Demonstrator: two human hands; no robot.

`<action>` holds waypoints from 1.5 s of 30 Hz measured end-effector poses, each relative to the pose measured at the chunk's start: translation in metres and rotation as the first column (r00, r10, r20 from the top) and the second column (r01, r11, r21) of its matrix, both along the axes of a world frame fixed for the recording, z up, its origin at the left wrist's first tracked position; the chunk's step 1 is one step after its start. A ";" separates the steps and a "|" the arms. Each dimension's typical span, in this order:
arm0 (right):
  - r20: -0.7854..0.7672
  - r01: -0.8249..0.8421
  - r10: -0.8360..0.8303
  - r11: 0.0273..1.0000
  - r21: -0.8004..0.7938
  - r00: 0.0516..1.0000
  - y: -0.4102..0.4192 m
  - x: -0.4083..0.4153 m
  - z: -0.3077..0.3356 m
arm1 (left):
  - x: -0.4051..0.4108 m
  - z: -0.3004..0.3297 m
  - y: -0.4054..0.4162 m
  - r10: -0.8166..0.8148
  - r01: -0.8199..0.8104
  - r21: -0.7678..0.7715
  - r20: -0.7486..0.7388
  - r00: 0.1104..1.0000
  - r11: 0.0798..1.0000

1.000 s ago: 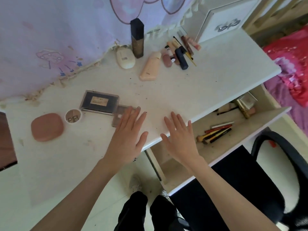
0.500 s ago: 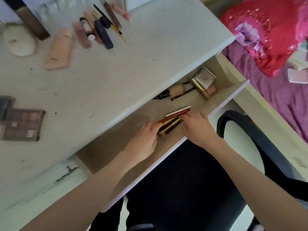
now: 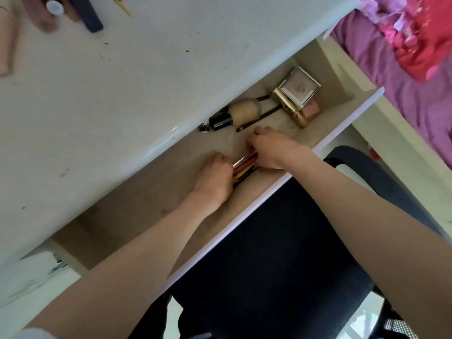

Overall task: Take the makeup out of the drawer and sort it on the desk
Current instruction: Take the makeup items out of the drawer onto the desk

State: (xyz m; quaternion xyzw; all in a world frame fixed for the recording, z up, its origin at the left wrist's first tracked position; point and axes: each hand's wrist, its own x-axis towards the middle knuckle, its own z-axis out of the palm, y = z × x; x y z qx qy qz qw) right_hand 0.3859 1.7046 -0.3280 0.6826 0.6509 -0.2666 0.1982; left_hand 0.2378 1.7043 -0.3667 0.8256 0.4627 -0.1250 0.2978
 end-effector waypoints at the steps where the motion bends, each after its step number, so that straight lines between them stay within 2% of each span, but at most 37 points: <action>1: -0.009 0.024 -0.024 1.000 0.007 1.000 0.000 0.002 0.000 | 0.000 0.002 0.001 -0.020 0.020 -0.006 -0.029 0.999 1.000; 6: -0.041 0.105 -0.104 0.994 0.007 0.994 0.000 0.007 -0.002 | -0.005 0.010 0.000 -0.065 0.060 -0.058 -0.103 0.993 0.997; 10: -0.026 0.239 -0.238 0.971 0.016 0.971 0.002 0.006 -0.003 | -0.026 0.017 0.005 0.055 -0.072 -0.213 -0.086 0.995 0.974; 14: 0.069 0.009 -0.013 0.998 0.060 0.998 -0.001 -0.004 -0.003 | -0.057 0.014 0.006 0.099 -0.111 -0.191 -0.071 0.993 0.975; 18: 0.099 -0.261 0.249 0.957 0.131 0.963 -0.001 -0.022 -0.002 | -0.081 0.013 0.000 0.121 -0.123 -0.101 -0.026 0.992 0.987; 21: 0.037 -0.369 0.369 0.929 0.021 0.929 -0.001 -0.034 -0.010 | -0.096 0.015 -0.001 0.190 -0.188 -0.054 0.026 0.981 0.981; 24: 0.003 -0.324 0.326 0.940 -0.110 0.945 0.000 -0.038 -0.013 | -0.102 0.018 -0.003 0.212 -0.207 -0.069 0.070 0.975 0.976; 29: -0.007 -0.272 0.285 0.905 -0.327 0.959 0.001 -0.045 -0.013 | -0.109 0.022 -0.012 0.224 -0.212 -0.116 0.106 0.969 0.970; 35: -0.020 -0.171 0.181 0.876 -0.451 0.983 0.000 -0.054 0.000 | -0.120 0.027 -0.021 0.310 -0.261 -0.267 0.161 0.937 0.928; 40: 0.004 -0.153 0.191 0.799 -0.582 0.982 0.006 -0.079 0.016 | -0.129 0.032 -0.027 0.320 -0.263 -0.257 0.213 0.923 0.930; 45: -0.024 -0.113 0.123 0.795 -0.596 0.992 0.002 -0.089 0.028 | -0.137 0.038 -0.031 0.282 -0.233 -0.247 0.189 0.941 0.941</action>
